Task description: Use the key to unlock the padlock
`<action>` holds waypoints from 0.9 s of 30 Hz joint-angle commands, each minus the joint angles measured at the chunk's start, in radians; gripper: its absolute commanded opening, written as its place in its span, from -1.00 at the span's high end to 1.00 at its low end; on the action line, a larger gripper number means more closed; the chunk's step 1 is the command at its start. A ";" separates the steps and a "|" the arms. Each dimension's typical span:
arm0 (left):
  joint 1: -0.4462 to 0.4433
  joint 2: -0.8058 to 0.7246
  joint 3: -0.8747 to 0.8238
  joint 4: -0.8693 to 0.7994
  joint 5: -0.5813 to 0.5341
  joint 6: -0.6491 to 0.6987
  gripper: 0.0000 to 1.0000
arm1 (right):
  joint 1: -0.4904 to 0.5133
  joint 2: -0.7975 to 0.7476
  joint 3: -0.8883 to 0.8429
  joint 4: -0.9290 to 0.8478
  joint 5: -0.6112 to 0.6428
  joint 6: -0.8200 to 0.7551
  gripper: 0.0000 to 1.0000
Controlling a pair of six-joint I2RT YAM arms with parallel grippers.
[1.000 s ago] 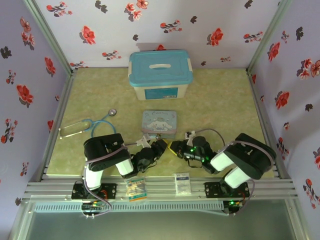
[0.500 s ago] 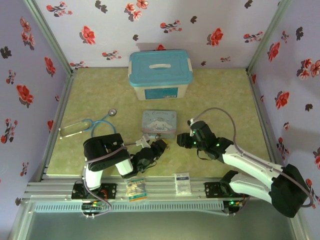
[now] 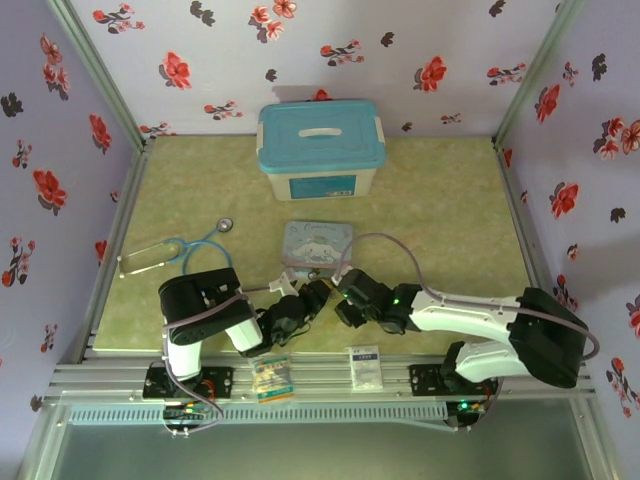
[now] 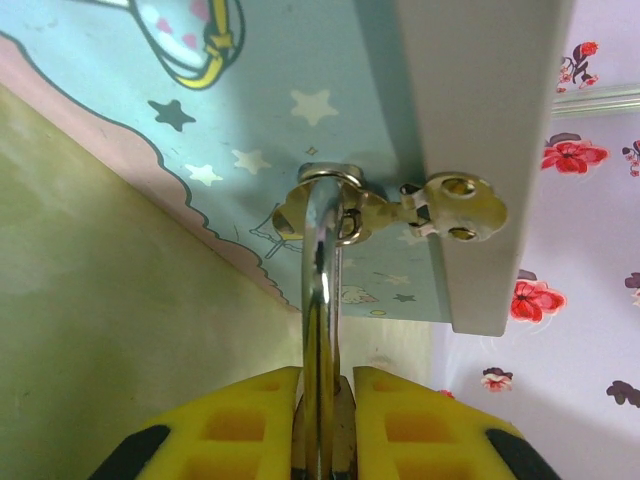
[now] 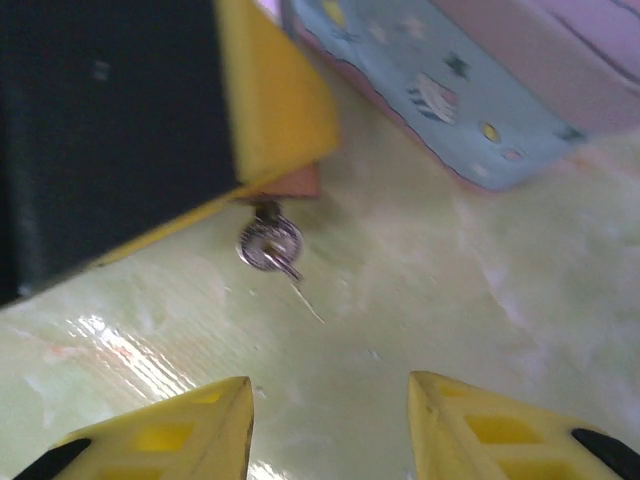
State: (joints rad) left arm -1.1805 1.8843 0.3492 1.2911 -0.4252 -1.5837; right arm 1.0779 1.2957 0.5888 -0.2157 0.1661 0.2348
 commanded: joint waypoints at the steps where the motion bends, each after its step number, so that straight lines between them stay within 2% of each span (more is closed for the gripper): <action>1: 0.004 -0.024 -0.003 -0.023 -0.007 0.004 1.00 | 0.031 0.027 0.020 0.102 0.044 -0.097 0.11; 8: -0.001 -0.037 0.001 -0.024 -0.002 0.010 1.00 | 0.054 0.098 0.029 0.173 0.055 -0.182 0.22; 15: -0.001 -0.049 -0.007 -0.018 -0.005 0.008 1.00 | 0.098 0.168 0.034 0.237 0.156 -0.241 0.35; 19: -0.005 -0.047 0.009 -0.028 0.003 0.007 1.00 | 0.113 0.177 0.019 0.295 0.225 -0.262 0.53; 24: -0.014 -0.032 0.020 -0.017 0.011 -0.008 1.00 | 0.115 0.199 0.032 0.320 0.180 -0.247 0.67; 27: -0.020 -0.032 0.020 -0.001 0.011 -0.021 1.00 | 0.113 0.205 0.040 0.335 0.133 -0.184 0.74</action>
State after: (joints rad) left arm -1.1797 1.8591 0.3496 1.2510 -0.4446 -1.5917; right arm 1.1809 1.4853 0.6025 0.0105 0.3431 0.0101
